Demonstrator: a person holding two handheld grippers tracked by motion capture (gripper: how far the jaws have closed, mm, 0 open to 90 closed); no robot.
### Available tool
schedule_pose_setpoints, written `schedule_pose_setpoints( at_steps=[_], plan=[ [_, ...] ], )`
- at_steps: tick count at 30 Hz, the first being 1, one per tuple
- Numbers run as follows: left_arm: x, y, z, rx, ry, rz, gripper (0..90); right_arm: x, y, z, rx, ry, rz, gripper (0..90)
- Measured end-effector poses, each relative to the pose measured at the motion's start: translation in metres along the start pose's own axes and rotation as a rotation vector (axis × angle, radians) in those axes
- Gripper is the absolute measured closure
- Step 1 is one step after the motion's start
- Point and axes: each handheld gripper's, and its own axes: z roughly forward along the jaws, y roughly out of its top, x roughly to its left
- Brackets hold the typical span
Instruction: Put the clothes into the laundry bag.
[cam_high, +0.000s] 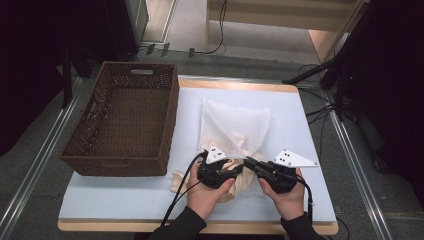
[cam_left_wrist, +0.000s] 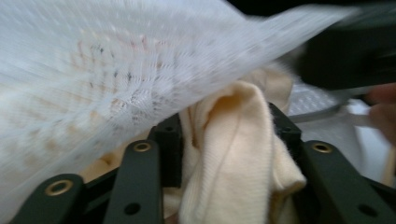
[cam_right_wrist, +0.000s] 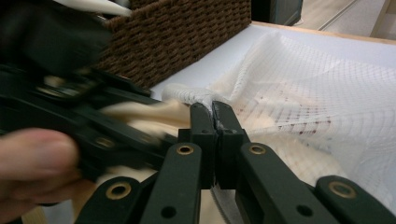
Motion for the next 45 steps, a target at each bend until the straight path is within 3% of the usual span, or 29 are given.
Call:
schedule_pose_setpoints(
  at_steps=[1, 2, 3, 4, 7, 11, 13, 17, 18, 19, 21, 23, 25, 26, 27, 29, 31, 32, 33, 35, 37, 38, 40, 42, 43, 45],
  plan=[
    [0.002, -0.002, 0.006, 0.036, -0.029, -0.007, 50.0, -0.002, -0.002, 0.001, 0.004, -0.007, -0.003, 89.2],
    [0.002, -0.004, 0.008, 0.040, -0.046, 0.005, 44.1, -0.003, -0.003, 0.002, 0.008, -0.009, 0.001, 89.2],
    [-0.001, -0.005, 0.004, 0.031, -0.036, 0.030, 38.0, -0.008, -0.007, 0.004, 0.016, -0.016, 0.008, 89.2],
    [-0.003, -0.004, -0.001, 0.029, -0.031, 0.058, 33.9, -0.010, -0.009, 0.004, 0.019, -0.020, 0.018, 89.2],
    [-0.004, -0.003, -0.023, -0.003, -0.044, 0.092, 28.7, -0.015, -0.011, 0.005, 0.023, -0.027, 0.032, 89.2],
    [0.008, -0.015, -0.061, -0.025, 0.013, 0.117, 26.3, -0.019, -0.014, 0.005, 0.030, -0.036, 0.039, 89.1],
    [0.023, -0.033, -0.084, -0.026, 0.075, 0.107, 25.5, -0.020, -0.014, 0.006, 0.027, -0.038, 0.046, 89.1],
    [0.031, -0.049, -0.095, -0.006, 0.111, 0.077, 25.6, -0.020, -0.014, 0.007, 0.031, -0.039, 0.043, 89.0],
    [0.033, -0.054, -0.090, 0.058, 0.136, 0.071, 23.5, -0.020, -0.014, 0.009, 0.036, -0.040, 0.044, 89.0],
    [0.033, -0.054, -0.090, 0.058, 0.136, 0.071, 23.6, -0.020, -0.014, 0.009, 0.036, -0.040, 0.044, 89.0],
    [0.034, -0.057, -0.082, 0.111, 0.125, 0.050, 23.6, -0.019, -0.015, 0.011, 0.039, -0.037, 0.046, 89.0],
    [0.032, -0.057, -0.075, 0.138, 0.142, 0.062, 26.5, -0.017, -0.015, 0.012, 0.042, -0.034, 0.039, 89.0],
    [0.029, -0.057, -0.069, 0.154, 0.132, 0.066, 45.6, -0.015, -0.015, 0.013, 0.047, -0.033, 0.033, 89.0],
    [0.026, -0.057, -0.068, 0.156, 0.147, 0.086, 49.1, -0.015, -0.015, 0.014, 0.047, -0.032, 0.030, 89.0],
    [0.023, -0.055, -0.067, 0.174, 0.114, 0.100, 69.8, -0.014, -0.016, 0.014, 0.051, -0.031, 0.034, 89.0],
    [0.022, -0.054, -0.066, 0.163, 0.090, 0.092, 79.8, -0.015, -0.017, 0.014, 0.051, -0.031, 0.032, 89.0],
    [0.017, -0.048, -0.066, 0.138, 0.073, 0.105, 81.0, -0.015, -0.017, 0.013, 0.049, -0.031, 0.030, 89.0],
    [0.010, -0.037, -0.061, 0.116, 0.017, 0.100, 81.7, -0.014, -0.016, 0.013, 0.041, -0.027, 0.034, 89.0],
    [0.010, -0.037, -0.061, 0.116, 0.017, 0.100, 81.7, -0.014, -0.016, 0.013, 0.041, -0.027, 0.034, 89.0],
    [-0.008, -0.020, -0.044, 0.099, -0.013, 0.145, 81.7, -0.012, -0.015, 0.012, 0.032, -0.023, 0.039, 89.1],
    [-0.011, -0.015, -0.036, 0.089, -0.030, 0.150, 81.6, -0.011, -0.014, 0.011, 0.025, -0.021, 0.039, 89.2],
    [-0.013, -0.006, -0.025, 0.065, -0.020, 0.139, 81.5, -0.009, -0.012, 0.009, 0.010, -0.022, 0.041, 89.3],
    [-0.011, -0.002, -0.021, 0.051, -0.005, 0.123, 81.4, -0.008, -0.010, 0.005, -0.003, -0.020, 0.040, 89.3],
    [0.004, 0.002, -0.010, 0.018, 0.100, 0.051, 81.2, -0.008, -0.008, 0.001, -0.015, -0.002, 0.041, 89.4],
    [0.004, 0.002, -0.010, 0.018, 0.100, 0.051, 81.0, -0.008, -0.008, 0.001, -0.015, -0.002, 0.041, 89.4],
    [0.020, -0.001, -0.003, 0.005, 0.174, 0.000, 80.8, -0.009, -0.008, 0.000, -0.012, 0.008, 0.035, 89.4]
  ],
)
